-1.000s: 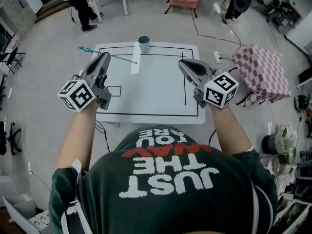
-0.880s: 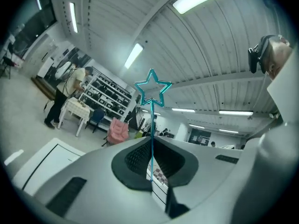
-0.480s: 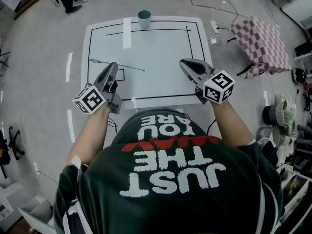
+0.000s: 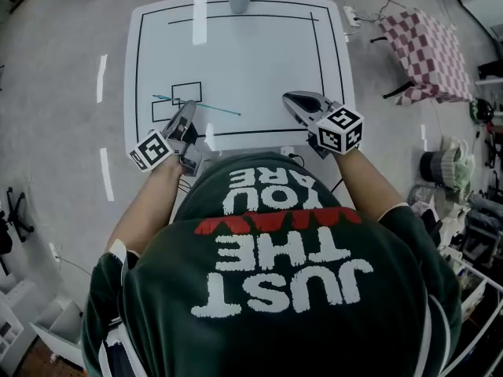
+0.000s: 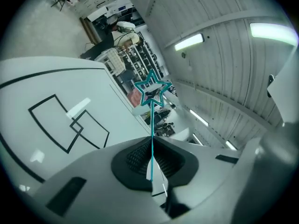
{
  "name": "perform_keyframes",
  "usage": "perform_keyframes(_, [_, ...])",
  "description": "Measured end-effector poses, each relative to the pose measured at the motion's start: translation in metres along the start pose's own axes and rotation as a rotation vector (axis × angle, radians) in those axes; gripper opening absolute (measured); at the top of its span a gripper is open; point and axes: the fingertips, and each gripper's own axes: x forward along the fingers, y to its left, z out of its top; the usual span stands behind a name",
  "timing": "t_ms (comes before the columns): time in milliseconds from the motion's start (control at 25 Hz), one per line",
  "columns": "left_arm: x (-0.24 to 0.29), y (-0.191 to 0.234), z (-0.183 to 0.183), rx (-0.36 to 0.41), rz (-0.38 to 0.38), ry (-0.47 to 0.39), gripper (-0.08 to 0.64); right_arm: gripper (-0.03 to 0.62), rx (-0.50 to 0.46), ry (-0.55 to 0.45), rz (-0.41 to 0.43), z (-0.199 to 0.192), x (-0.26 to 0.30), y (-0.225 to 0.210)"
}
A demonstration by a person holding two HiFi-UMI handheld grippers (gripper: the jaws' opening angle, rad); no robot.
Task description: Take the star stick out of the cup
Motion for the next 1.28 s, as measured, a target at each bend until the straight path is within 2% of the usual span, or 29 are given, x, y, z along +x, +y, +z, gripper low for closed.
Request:
perform_keyframes(280, [-0.012, 0.023, -0.03, -0.07, 0.048, 0.03, 0.02, 0.034, 0.051, 0.061, 0.001, -0.04, 0.007, -0.002])
perform_keyframes(640, [-0.014, 0.035, -0.051, -0.114, 0.061, 0.049, 0.02, 0.034, 0.121, 0.114, -0.004, -0.079, 0.011, -0.007])
perform_keyframes(1280, [-0.01, 0.034, -0.054, -0.133, 0.053, 0.045, 0.02, 0.032, 0.094, 0.146, -0.009, -0.089, 0.008, -0.008])
